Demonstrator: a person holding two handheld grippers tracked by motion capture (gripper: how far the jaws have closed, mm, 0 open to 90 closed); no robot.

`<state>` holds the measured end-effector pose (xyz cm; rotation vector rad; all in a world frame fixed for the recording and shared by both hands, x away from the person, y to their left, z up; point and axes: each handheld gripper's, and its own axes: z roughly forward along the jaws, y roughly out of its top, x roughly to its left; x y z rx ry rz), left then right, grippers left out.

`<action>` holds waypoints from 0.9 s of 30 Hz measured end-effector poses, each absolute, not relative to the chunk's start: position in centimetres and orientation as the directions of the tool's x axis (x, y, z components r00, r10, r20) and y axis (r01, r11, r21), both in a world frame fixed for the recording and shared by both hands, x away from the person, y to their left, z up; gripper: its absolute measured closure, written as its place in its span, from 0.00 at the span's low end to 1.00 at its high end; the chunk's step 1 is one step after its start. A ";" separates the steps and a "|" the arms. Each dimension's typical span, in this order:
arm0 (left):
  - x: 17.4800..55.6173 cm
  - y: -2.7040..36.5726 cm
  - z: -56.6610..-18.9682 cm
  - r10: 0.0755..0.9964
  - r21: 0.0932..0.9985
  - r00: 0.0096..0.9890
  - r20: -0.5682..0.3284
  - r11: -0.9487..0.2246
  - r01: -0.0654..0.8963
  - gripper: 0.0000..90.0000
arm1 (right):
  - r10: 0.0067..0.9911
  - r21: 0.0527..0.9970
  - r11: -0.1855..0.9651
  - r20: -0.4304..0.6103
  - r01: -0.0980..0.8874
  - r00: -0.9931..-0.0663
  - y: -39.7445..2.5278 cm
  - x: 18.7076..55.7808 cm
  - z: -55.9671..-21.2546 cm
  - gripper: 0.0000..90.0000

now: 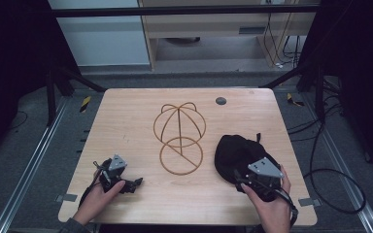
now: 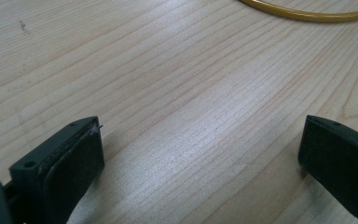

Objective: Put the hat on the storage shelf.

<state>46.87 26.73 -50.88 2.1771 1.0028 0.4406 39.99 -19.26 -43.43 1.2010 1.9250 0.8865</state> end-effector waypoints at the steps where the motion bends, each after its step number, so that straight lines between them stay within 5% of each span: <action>1: 46.9 26.7 -50.9 0.765 0.709 0.644 0.018 -0.464 0.531 0.00 | 0.923 0.823 0.337 -0.192 0.458 -0.333 -19.4 40.1 -43.2 0.14; 27: 46.8 26.7 -50.9 0.765 0.709 0.643 0.018 -0.463 0.531 0.00 | 0.820 0.532 0.555 -0.223 0.639 -0.527 -18.2 48.8 -39.0 0.19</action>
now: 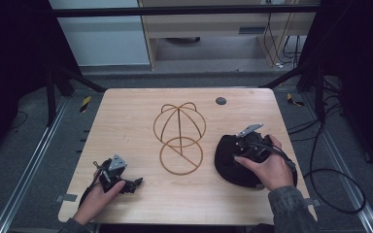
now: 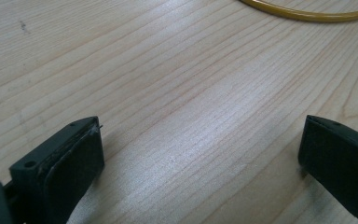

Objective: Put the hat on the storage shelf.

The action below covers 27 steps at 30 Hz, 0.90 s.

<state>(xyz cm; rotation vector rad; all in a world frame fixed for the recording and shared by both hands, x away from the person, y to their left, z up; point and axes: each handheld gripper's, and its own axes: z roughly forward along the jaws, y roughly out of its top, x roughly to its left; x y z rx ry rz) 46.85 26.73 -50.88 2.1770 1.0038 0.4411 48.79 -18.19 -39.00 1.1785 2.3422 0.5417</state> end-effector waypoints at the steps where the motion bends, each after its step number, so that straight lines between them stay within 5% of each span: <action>1: 46.8 26.7 -50.9 0.765 0.709 0.643 0.018 -0.463 0.531 0.00 | 0.817 0.526 0.559 -0.218 0.640 -0.534 -18.2 49.1 -39.1 0.20; 7: 46.8 26.7 -50.9 0.765 0.710 0.643 0.018 -0.463 0.531 0.00 | 0.811 0.490 0.563 -0.169 0.666 -0.560 -18.4 51.0 -39.9 0.33; 19: 46.8 26.7 -50.9 0.765 0.710 0.643 0.018 -0.463 0.531 0.00 | 0.804 0.497 0.549 -0.094 0.673 -0.587 -19.8 51.8 -40.5 0.79; 27: 46.8 26.7 -50.9 0.767 0.709 0.641 0.018 -0.462 0.532 0.00 | 0.796 0.556 0.531 -0.068 0.640 -0.602 -20.2 50.6 -39.3 0.84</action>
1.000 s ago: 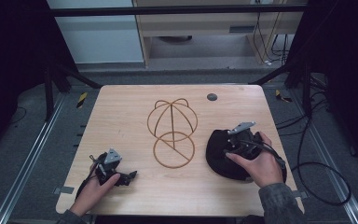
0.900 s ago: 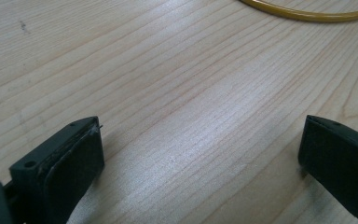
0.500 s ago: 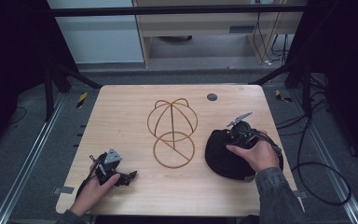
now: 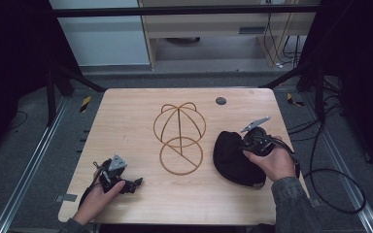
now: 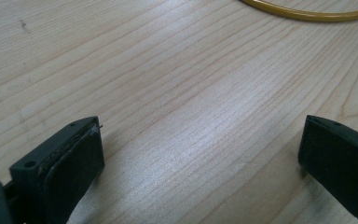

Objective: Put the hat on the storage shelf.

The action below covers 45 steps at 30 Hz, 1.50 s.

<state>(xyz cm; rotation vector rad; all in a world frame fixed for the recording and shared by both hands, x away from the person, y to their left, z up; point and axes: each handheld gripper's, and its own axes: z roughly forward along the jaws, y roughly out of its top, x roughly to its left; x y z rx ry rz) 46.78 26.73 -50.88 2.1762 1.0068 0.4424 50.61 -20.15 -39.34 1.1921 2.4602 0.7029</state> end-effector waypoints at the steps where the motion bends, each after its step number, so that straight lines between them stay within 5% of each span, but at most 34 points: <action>1: 46.8 26.7 -50.9 0.767 0.709 0.642 0.018 -0.462 0.532 0.00 | 0.794 0.584 0.519 -0.059 0.624 -0.605 -20.3 50.1 -38.8 0.84; 12: 46.8 26.7 -50.9 0.767 0.709 0.641 0.019 -0.462 0.532 0.00 | 0.783 0.711 0.460 -0.042 0.532 -0.621 -20.4 47.7 -35.7 0.85; 45: 46.7 26.8 -50.9 0.766 0.709 0.643 0.021 -0.465 0.531 0.00 | 0.790 0.812 0.342 0.024 0.472 -0.613 -22.3 44.8 -31.8 0.85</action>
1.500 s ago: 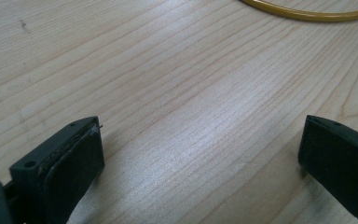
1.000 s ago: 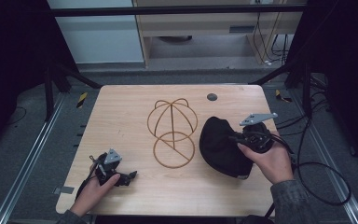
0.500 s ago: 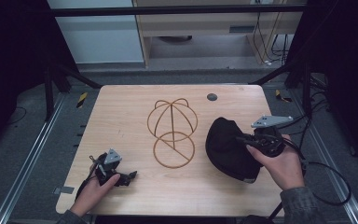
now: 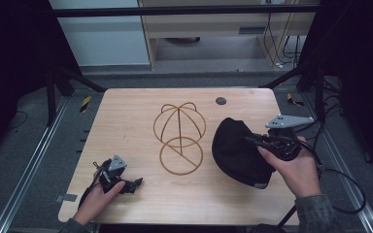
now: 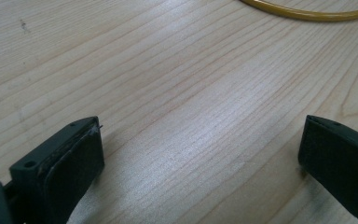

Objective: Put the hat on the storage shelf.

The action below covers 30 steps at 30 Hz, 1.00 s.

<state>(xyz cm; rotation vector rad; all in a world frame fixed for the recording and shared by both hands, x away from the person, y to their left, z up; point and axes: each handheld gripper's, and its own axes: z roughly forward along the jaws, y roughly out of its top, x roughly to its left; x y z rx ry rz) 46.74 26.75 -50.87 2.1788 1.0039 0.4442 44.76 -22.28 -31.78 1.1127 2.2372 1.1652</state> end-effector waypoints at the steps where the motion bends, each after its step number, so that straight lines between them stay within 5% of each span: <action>1: 46.7 26.7 -50.9 0.767 0.709 0.641 0.019 -0.462 0.532 0.00 | 0.790 0.814 0.345 0.018 0.468 -0.613 -22.2 44.8 -31.6 0.85; 21: 46.7 26.8 -50.9 0.766 0.709 0.643 0.021 -0.465 0.531 0.00 | 0.775 0.839 0.334 0.015 0.430 -0.632 -21.7 44.4 -28.4 0.84; 30: 46.7 26.7 -50.9 0.767 0.709 0.641 0.018 -0.462 0.533 0.00 | 0.764 0.768 0.415 -0.005 0.487 -0.645 -20.8 45.3 -26.8 0.84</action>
